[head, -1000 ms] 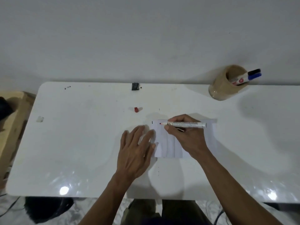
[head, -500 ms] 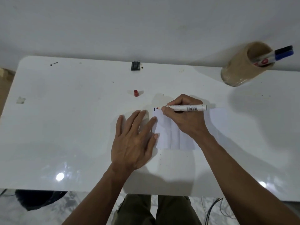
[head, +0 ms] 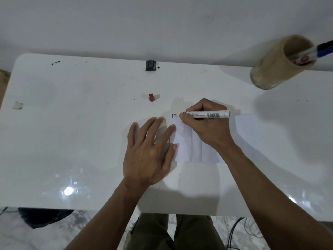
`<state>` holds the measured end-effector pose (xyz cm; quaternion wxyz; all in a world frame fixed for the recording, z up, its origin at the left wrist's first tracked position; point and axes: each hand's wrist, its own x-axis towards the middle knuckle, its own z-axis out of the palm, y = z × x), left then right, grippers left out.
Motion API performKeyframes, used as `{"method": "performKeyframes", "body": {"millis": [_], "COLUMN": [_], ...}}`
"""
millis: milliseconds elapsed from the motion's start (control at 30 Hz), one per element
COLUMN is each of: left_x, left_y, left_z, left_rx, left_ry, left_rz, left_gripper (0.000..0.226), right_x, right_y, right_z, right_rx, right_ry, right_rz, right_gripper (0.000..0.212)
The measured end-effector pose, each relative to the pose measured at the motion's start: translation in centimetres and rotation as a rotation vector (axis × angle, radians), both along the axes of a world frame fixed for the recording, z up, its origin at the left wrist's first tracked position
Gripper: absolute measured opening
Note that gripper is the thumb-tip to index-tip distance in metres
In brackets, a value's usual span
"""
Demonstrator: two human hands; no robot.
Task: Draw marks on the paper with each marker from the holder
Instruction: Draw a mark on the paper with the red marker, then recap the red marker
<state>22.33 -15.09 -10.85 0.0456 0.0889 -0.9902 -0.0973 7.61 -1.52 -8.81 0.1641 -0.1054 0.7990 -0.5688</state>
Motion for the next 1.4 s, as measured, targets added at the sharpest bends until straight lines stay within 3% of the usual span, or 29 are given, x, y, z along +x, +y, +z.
{"method": "performKeyframes", "body": {"millis": [967, 1233, 1400], "left_x": [0.2, 0.5, -0.3], "left_y": [0.0, 0.2, 0.0], "left_z": [-0.5, 0.5, 2.7], "left_rx": [0.004, 0.072, 0.235], "left_ry": [0.047, 0.002, 0.027], "left_rz": [-0.002, 0.012, 0.085], "left_gripper": [0.051, 0.048, 0.037], "right_x": [-0.1, -1.1, -1.3], "right_y": [0.2, 0.4, 0.5], "right_z": [0.0, 1.5, 5.1], "right_rx": [0.024, -0.142, -0.242], "right_ry": [-0.017, -0.273, -0.383], "right_rz": [0.054, 0.015, -0.050], "right_gripper": [0.023, 0.023, 0.021]}}
